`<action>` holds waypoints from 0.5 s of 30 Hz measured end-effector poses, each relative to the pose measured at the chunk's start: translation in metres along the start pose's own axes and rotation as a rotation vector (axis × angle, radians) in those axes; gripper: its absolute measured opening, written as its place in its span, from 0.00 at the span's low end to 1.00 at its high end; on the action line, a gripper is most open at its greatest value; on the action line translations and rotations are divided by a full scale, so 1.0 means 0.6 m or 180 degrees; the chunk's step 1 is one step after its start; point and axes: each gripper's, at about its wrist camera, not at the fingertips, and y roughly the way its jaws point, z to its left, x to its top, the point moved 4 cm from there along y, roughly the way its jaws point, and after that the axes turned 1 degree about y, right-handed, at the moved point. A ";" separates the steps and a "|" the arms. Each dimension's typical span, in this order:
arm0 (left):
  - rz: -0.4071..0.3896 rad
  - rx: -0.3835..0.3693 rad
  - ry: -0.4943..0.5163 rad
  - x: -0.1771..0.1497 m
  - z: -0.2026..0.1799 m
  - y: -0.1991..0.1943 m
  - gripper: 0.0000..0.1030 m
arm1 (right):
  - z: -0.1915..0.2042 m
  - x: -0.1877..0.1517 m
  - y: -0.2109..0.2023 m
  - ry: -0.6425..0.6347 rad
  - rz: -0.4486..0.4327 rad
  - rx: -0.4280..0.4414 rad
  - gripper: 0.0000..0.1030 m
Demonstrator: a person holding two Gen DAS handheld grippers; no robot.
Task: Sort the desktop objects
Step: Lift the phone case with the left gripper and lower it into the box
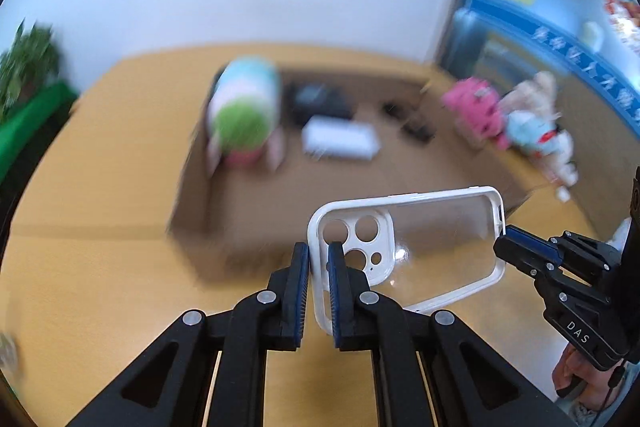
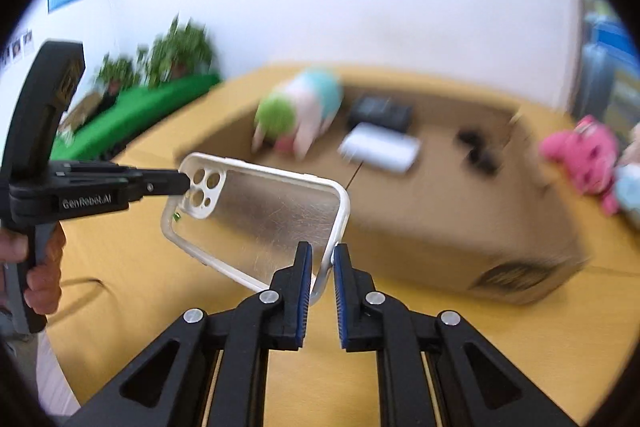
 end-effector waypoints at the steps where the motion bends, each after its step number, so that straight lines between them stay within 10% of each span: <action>1: -0.0112 -0.0070 0.0070 0.029 -0.020 -0.010 0.06 | -0.012 0.018 -0.022 -0.0014 -0.0109 -0.0081 0.10; 8: -0.0613 -0.0001 0.0363 0.169 -0.083 -0.071 0.07 | -0.074 0.131 -0.075 -0.0069 -0.0466 -0.0320 0.11; 15: -0.0356 0.0298 0.0163 0.219 0.000 -0.039 0.06 | -0.064 0.207 -0.004 -0.0119 -0.0394 0.0077 0.12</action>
